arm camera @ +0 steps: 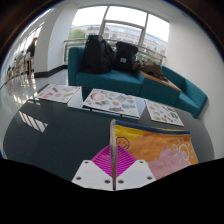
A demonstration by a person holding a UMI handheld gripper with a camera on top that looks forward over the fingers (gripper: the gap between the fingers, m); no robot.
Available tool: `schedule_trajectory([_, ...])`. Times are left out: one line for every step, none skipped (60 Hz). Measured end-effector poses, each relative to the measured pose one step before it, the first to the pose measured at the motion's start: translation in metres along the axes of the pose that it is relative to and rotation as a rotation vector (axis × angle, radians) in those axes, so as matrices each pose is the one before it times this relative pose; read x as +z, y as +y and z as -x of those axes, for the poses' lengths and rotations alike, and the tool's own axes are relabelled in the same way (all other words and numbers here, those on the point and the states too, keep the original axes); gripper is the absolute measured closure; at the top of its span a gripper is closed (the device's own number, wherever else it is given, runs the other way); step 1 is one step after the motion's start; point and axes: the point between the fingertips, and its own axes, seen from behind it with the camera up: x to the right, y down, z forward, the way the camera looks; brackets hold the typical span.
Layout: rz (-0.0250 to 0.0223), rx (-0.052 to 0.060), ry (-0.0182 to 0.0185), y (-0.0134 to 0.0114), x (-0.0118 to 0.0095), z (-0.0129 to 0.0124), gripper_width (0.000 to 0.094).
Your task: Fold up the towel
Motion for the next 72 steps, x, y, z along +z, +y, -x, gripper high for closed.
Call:
schedule_trajectory([-0.00124,0.0073,-0.00287,-0.00004,-0.00017,0.00014,0.0919])
schedule_trajectory([-0.00352,0.0082,-0.00471,-0.00051,-0.00017,0.00032,0.0922])
schedule_trajectory([-0.00366,0.0088,-0.00698,-0.00059,-0.00037,0.00058,0.0925])
schedule_trajectory([-0.00416,0.0113,-0.01052,-0.00071,-0.00045,0.00126,0.0926])
schedule_trajectory([-0.00087,0.0145,-0.01317,-0.00028,-0.00090,0.00144,0.0926])
schedule_trajectory([0.00264,0.0166,-0.01629,-0.00003,-0.00134,0.00169,0.0926])
schedule_trajectory([0.00315,0.0173,-0.01966,0.00001,-0.00156,0.00247,0.0927])
schedule_trajectory([0.00016,0.0194,-0.02624,-0.00225,-0.00311,0.00275,0.0927])
schedule_trajectory([-0.00431,0.0229,-0.02977,-0.00400,-0.00313,0.00342,0.0927])
schedule_trajectory([-0.00703,0.0227,-0.03021,-0.00555,-0.00385,0.00321,0.0926])
schedule_trajectory([-0.00751,0.0202,-0.02763,-0.00632,-0.00391,0.00222,0.0927])
schedule_trajectory([-0.00683,0.0166,-0.02272,-0.00688,-0.00457,0.00028,0.0927])
schedule_trajectory([-0.00861,0.0139,-0.01722,-0.00797,-0.00475,-0.00168,0.0927])
schedule_trajectory([-0.00926,0.0100,-0.01103,-0.00761,-0.00731,-0.00001,0.0926])
schedule_trajectory([-0.01254,0.0058,-0.00710,-0.00931,-0.00419,-0.00452,0.0927])
schedule_trajectory([-0.01436,0.0018,-0.00548,-0.01007,-0.00607,-0.00510,0.0927])
schedule_trajectory([-0.01474,0.0000,-0.00425,-0.00974,-0.00594,-0.00547,0.0927])
schedule_trajectory([-0.01420,-0.0004,-0.00295,-0.00966,-0.00567,-0.00632,0.0927])
schedule_trajectory([-0.01317,0.0006,-0.00145,-0.00917,-0.00600,-0.00656,0.0927])
schedule_trajectory([-0.01079,0.0024,-0.00002,-0.00797,-0.00554,-0.00743,0.0927])
schedule_trajectory([-0.00962,0.0052,0.00049,-0.00740,-0.00536,-0.00782,0.0928])
schedule_trajectory([-0.00722,0.0099,0.00292,-0.00654,-0.00944,-0.00495,0.0927])
schedule_trajectory([-0.00824,0.0095,0.00407,-0.00587,-0.00495,-0.00846,0.0927])
schedule_trajectory([-0.00846,0.0090,0.00572,-0.00574,-0.00486,-0.00964,0.0928])
schedule_trajectory([-0.00887,0.0069,0.00848,-0.00556,-0.00445,-0.01027,0.0927])
schedule_trajectory([-0.00821,0.0044,0.01259,-0.00491,-0.00361,-0.01162,0.0927])
schedule_trajectory([-0.00649,0.0013,0.01655,-0.00428,-0.00397,-0.01242,0.0927])
schedule_trajectory([-0.00193,-0.0009,0.01433,-0.00425,-0.00518,-0.01521,0.0927])
schedule_trajectory([-0.00389,-0.0016,0.01845,-0.00347,-0.00147,-0.01386,0.0927])
schedule_trajectory([-0.00412,-0.0022,0.02217,-0.00203,-0.00282,-0.01177,0.0927])
schedule_trajectory([-0.00545,-0.0014,0.02118,-0.00115,-0.00109,-0.01246,0.0928])
schedule_trajectory([-0.00298,-0.0008,0.02066,0.00024,-0.00037,-0.01268,0.0928])
schedule_trajectory([0.00132,-0.0009,0.02111,0.00205,0.00074,-0.01287,0.0927])
schedule_trajectory([0.00564,-0.0006,0.02157,0.00345,0.00097,-0.01291,0.0927])
schedule_trajectory([0.00965,0.0000,0.02211,0.00436,0.00105,-0.01251,0.0926])
schedule_trajectory([0.00806,0.0014,0.01801,0.00537,0.00069,-0.01803,0.0925])
schedule_trajectory([0.00980,0.0022,0.02107,0.00233,0.00409,-0.00953,0.0925])
schedule_trajectory([0.00585,0.0027,0.01925,0.00401,0.00233,-0.01016,0.0924])
schedule_trajectory([0.00495,0.0036,0.01645,0.00444,0.00288,-0.00911,0.0921])
schedule_trajectory([0.00523,0.0030,0.01462,0.00508,0.00347,-0.00845,0.0920])
schedule_trajectory([0.00763,0.0015,0.01371,0.00579,0.00369,-0.00824,0.0918])
schedule_trajectory([0.01278,0.0015,0.01358,0.00706,0.00419,-0.00765,0.0910])
schedule_trajectory([0.01128,0.0019,0.01477,0.00964,0.00355,-0.00928,0.0910])
schedule_trajectory([0.00720,0.0015,0.01661,0.00474,0.00328,-0.00954,0.0909])
schedule_trajectory([0.00353,-0.0001,0.01637,0.00393,0.00299,-0.00735,0.0909])
schedule_trajectory([0.00010,-0.0033,0.01549,0.00384,0.00426,-0.00647,0.0908])
schedule_trajectory([0.00156,-0.0058,0.01379,0.00381,0.00393,-0.00565,0.0893])
schedule_trajectory([0.00514,-0.0070,0.01358,0.00435,0.00319,-0.00525,0.0859])
schedule_trajectory([0.00652,-0.0056,0.01333,0.00444,0.00339,-0.00481,0.0806])
schedule_trajectory([0.00582,-0.0043,0.01131,0.00355,0.00289,-0.00408,0.0737])
schedule_trajectory([0.00292,-0.0025,0.00839,0.00244,0.00225,-0.00307,0.0670])
schedule_trajectory([-0.00205,0.0006,0.00921,0.00233,0.00223,-0.00061,0.0616])
schedule_trajectory([-0.00351,-0.0007,0.00583,-0.00040,-0.00190,-0.00367,0.0578])
schedule_trajectory([-0.00688,0.0023,0.00525,-0.00136,0.00014,-0.00145,0.0570])
schedule_trajectory([-0.00777,0.0037,0.00297,-0.00256,-0.00096,-0.00101,0.0571])
schedule_trajectory([-0.00752,0.0059,-0.00125,-0.00336,-0.00216,0.00024,0.0575])
schedule_trajectory([-0.00985,0.0090,-0.00372,-0.00469,-0.00342,0.00096,0.0568])
schedule_trajectory([-0.01490,0.0110,-0.00810,-0.00648,-0.00443,0.00208,0.0551])
schedule_trajectory([-0.01821,0.0112,-0.01164,-0.00754,-0.00526,0.00317,0.0523])
schedule_trajectory([-0.01925,0.0093,-0.01339,-0.00821,-0.00555,0.00391,0.0485])
schedule_trajectory([-0.01632,0.0053,-0.00730,-0.00893,-0.00219,0.00684,0.0442])
schedule_trajectory([-0.01524,0.0028,-0.01161,-0.00698,-0.00867,0.00259,0.0397])
schedule_trajectory([-0.01534,0.0005,-0.00997,-0.00791,-0.00642,0.00394,0.0348])
schedule_trajectory([-0.01479,-0.0013,-0.00866,-0.00846,-0.00679,0.00426,0.0301])
schedule_trajectory([-0.01484,-0.0018,-0.00860,-0.00861,-0.00729,0.00431,0.0258])
schedule_trajectory([-0.01559,-0.0016,-0.00736,-0.00904,-0.00749,0.00460,0.0218])
schedule_trajectory([-0.01551,-0.0007,-0.00522,-0.00898,-0.00756,0.00468,0.0186])
schedule_trajectory([-0.01509,0.0008,-0.00666,-0.00876,-0.00772,0.00551,0.0165])
schedule_trajectory([-0.01633,0.0028,-0.00645,-0.00913,-0.00480,0.01168,0.0155])
schedule_trajectory([-0.01405,0.0008,-0.01248,-0.00890,-0.00874,0.00502,0.0151])
schedule_trajectory([-0.01490,0.0007,-0.01373,-0.00744,-0.00863,0.00793,0.0150])
schedule_trajectory([-0.01491,0.0000,-0.01540,-0.00725,-0.00806,0.00892,0.0151])
